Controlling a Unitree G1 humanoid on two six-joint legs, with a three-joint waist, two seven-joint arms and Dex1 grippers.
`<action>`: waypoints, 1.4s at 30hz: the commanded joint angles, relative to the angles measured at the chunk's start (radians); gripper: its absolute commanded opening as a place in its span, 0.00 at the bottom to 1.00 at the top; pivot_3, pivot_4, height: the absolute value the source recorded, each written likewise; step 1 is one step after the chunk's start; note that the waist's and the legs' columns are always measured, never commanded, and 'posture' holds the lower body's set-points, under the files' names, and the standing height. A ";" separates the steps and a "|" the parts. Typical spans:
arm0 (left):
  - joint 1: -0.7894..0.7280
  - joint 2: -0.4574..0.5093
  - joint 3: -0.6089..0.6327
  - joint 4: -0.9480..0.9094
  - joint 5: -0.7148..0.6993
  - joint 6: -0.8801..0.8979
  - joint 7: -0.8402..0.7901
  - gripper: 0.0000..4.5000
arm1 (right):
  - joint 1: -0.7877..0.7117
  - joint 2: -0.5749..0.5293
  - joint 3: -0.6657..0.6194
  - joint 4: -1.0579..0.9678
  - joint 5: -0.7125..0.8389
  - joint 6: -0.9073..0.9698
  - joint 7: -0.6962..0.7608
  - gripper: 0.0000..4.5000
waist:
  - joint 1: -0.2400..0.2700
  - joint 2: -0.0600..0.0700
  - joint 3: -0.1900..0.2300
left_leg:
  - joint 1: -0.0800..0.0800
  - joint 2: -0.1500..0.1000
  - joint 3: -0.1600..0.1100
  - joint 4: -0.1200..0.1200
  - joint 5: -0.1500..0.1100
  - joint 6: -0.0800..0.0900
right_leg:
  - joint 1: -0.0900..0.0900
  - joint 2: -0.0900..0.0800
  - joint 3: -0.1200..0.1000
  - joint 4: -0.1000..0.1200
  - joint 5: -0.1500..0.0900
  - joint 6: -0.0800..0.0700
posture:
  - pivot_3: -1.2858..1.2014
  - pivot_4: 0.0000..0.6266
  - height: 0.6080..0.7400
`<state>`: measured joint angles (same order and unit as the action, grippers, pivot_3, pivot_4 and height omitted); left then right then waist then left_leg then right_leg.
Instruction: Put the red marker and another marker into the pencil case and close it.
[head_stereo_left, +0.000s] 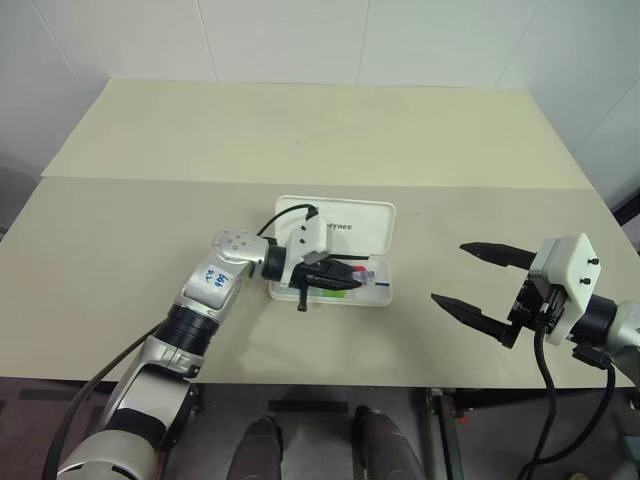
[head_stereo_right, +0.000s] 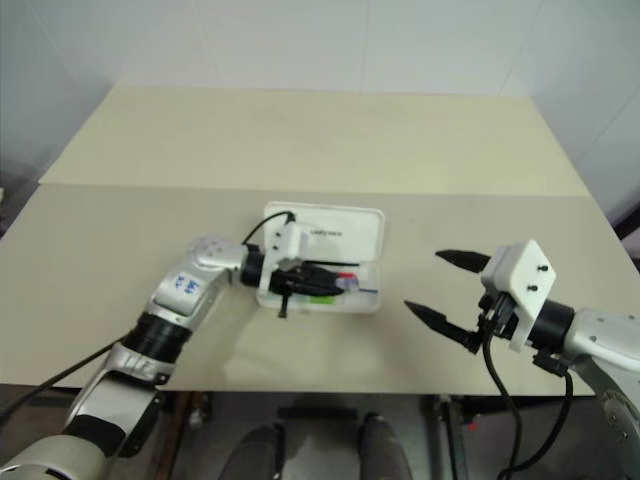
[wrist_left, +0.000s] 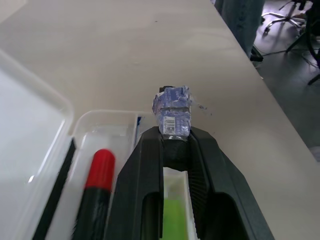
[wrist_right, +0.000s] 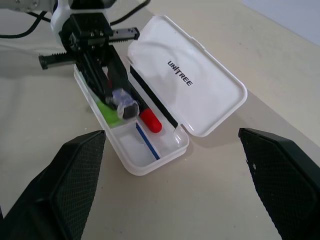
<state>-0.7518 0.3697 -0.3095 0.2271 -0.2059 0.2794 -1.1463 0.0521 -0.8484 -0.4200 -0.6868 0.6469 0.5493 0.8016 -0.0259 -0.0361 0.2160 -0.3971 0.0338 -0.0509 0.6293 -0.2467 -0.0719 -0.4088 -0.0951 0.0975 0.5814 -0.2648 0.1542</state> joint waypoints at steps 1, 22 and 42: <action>-0.020 -0.018 -0.010 0.027 0.030 -0.032 0.013 0.06 | 0.005 0.001 -0.039 -0.044 0.025 0.003 -0.022 1.00 | 0.000 0.000 0.000 | 0.000 0.000 0.000 0.000 0.000 0.000 | 0.000 0.000 0.000 0.000 0.000 0.000 | 0.52 0.24 1.00; -0.131 -0.153 -0.022 0.284 0.131 -0.159 0.020 0.06 | 0.011 0.011 -0.023 -0.071 0.041 -0.002 -0.086 1.00 | 0.001 0.000 0.000 | 0.000 0.000 0.000 0.001 0.000 0.000 | 0.000 0.000 0.000 0.000 0.000 0.000 | 0.52 0.24 1.00; -0.104 -0.132 -0.023 0.249 0.127 -0.092 -0.024 0.06 | -0.004 0.018 0.000 -0.058 0.030 -0.010 -0.095 1.00 | 0.000 0.000 0.000 | 0.000 0.000 0.000 0.001 0.000 0.000 | 0.000 0.000 0.000 0.001 0.000 0.001 | 0.52 0.24 1.00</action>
<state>-0.8548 0.2468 -0.3339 0.5167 -0.0702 0.1794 -1.1600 0.0567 -0.8355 -0.4062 -0.7260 0.6701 0.5508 0.7156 -0.0254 -0.0361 0.2160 -0.3971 0.0336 -0.0510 0.6302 -0.2466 -0.0718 -0.4087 -0.0951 0.0976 0.5824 -0.2644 0.1550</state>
